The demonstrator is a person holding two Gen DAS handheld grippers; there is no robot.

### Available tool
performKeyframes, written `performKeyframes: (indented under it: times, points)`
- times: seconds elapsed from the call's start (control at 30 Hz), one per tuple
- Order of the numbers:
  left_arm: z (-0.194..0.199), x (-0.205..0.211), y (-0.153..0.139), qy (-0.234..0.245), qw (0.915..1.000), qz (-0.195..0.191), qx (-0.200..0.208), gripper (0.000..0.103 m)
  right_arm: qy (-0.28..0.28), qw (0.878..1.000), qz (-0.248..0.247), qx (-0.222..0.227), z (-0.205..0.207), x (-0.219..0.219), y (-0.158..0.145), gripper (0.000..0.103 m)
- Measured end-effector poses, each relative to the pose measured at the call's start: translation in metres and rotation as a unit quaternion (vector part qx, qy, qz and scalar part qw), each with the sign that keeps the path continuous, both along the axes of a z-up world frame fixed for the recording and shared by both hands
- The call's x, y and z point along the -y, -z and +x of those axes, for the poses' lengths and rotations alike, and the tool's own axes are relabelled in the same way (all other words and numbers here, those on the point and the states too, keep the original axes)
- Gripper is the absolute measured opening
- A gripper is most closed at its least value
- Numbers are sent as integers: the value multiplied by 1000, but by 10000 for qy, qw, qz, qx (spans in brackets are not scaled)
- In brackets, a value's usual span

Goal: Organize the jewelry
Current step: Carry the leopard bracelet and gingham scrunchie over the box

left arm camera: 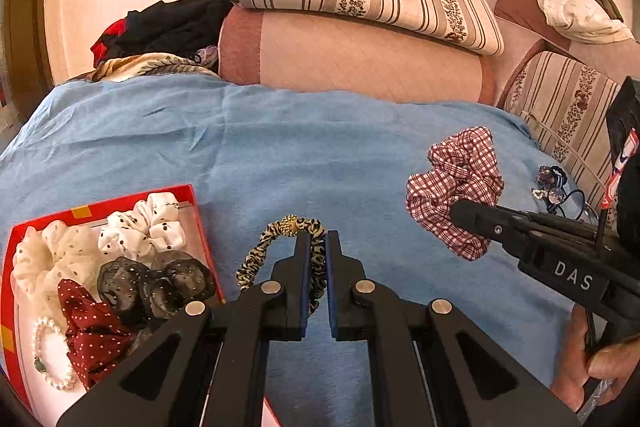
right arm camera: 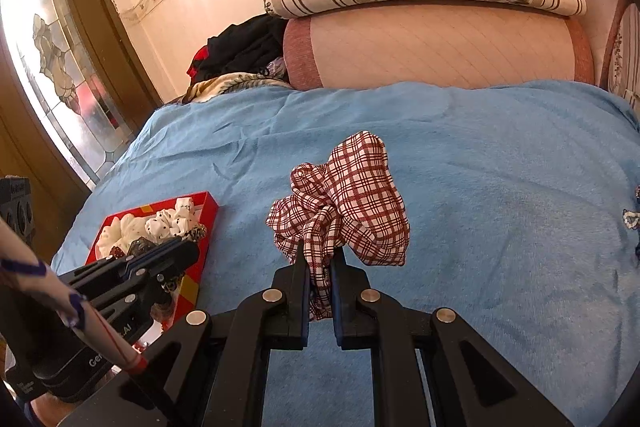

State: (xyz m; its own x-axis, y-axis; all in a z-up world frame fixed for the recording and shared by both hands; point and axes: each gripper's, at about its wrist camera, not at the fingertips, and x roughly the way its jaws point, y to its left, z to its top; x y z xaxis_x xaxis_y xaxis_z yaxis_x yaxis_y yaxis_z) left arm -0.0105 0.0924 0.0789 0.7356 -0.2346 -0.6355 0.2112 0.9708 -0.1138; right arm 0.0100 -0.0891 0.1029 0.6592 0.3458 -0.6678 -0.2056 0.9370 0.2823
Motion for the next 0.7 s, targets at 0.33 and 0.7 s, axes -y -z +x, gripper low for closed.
performKeyframes:
  times: [0.33, 0.7]
  points:
    - [-4, -5, -3, -130, 9998, 125, 129, 7, -84, 9999, -103, 1, -5, -6, 1, 9]
    - [-13, -11, -12, -211, 9990, 214, 322, 7, -83, 9998, -180, 55, -13, -10, -3, 9]
